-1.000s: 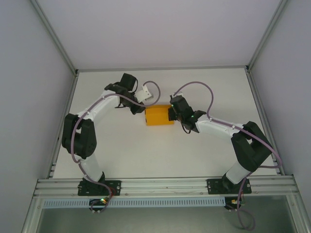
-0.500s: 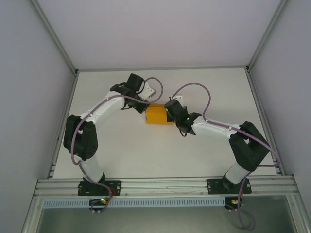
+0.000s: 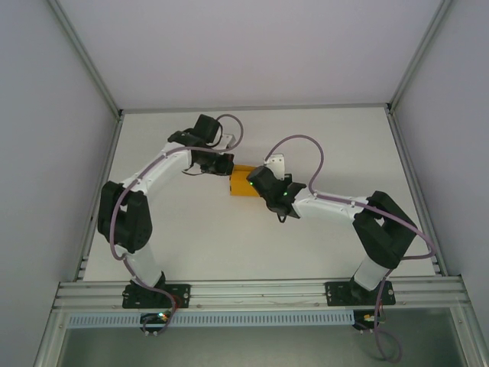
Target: Assemble paper box
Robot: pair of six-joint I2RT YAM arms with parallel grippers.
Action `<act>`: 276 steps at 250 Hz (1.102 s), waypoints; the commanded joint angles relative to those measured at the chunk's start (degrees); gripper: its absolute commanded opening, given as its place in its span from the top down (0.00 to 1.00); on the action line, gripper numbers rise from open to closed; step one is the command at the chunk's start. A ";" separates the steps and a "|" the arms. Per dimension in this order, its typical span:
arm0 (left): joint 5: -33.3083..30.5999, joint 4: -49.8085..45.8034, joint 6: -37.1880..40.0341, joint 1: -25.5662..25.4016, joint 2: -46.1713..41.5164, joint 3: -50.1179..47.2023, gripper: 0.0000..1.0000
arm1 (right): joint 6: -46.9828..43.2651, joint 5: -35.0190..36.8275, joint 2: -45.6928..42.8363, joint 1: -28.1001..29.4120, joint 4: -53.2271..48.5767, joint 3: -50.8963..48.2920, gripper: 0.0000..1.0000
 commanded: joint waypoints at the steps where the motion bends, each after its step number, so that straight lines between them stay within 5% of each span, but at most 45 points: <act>1: 3.15 -4.61 -3.60 0.42 -1.06 0.93 1.00 | 1.65 -1.91 4.53 -0.12 -13.75 -3.85 1.00; 41: 1.15 -3.93 -4.02 -0.29 -1.22 -0.88 1.00 | 1.53 -2.45 4.24 -0.03 -13.22 -3.75 1.00; 103: -13.00 -2.76 -1.48 -4.27 -1.34 -6.07 1.00 | 1.05 -2.10 2.40 0.55 -10.25 -6.00 1.00; 182: -6.81 4.33 -10.19 -5.19 -2.63 -14.01 1.00 | 1.65 -0.83 2.95 1.59 -10.47 -5.62 1.00; 276: -3.47 1.69 -15.31 -4.73 -2.35 -10.46 1.00 | 2.66 -0.67 2.99 2.05 -11.76 -4.89 1.00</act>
